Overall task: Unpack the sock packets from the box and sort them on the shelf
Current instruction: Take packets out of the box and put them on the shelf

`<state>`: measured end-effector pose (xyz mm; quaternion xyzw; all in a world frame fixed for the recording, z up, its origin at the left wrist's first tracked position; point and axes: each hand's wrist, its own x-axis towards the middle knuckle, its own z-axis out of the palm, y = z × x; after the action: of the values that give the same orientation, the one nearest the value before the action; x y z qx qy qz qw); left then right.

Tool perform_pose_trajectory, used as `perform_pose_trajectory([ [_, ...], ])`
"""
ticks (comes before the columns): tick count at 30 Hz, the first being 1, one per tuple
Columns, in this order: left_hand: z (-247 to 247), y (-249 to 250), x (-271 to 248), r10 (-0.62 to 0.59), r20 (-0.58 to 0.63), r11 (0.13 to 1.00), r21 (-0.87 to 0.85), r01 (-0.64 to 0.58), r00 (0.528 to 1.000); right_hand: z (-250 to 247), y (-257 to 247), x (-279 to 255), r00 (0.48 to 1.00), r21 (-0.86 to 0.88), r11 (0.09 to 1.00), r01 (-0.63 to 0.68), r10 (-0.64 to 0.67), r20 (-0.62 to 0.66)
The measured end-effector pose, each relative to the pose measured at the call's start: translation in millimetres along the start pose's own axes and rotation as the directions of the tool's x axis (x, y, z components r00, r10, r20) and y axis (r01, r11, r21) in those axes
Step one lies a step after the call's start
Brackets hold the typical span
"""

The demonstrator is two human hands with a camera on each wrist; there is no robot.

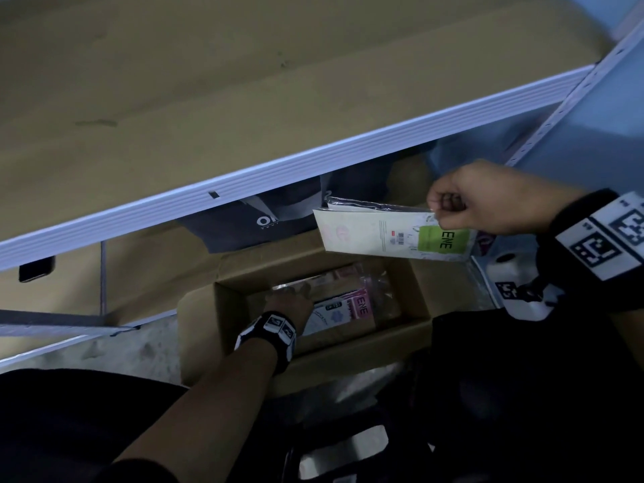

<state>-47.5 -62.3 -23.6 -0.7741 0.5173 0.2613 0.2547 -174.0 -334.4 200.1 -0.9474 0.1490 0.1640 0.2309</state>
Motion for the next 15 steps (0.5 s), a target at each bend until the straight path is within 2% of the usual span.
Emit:
perform_pose_trajectory([
  [5,12,11,7,-0.110,0.052,0.993,-0.035,0.111,0.993,0,1,-1,1.000,0.001,1.000,0.011,-0.011,-0.002],
  [11,8,10,7,-0.108,0.140,0.990,-0.079,0.120,0.984,-1,1,-1,1.000,0.010,1.000,0.016,-0.015,-0.003],
  [15,11,14,6,-0.109,0.116,0.986,-0.116,0.123,0.987,-1,1,-1,1.000,0.017,1.000,0.010,-0.010,-0.001],
])
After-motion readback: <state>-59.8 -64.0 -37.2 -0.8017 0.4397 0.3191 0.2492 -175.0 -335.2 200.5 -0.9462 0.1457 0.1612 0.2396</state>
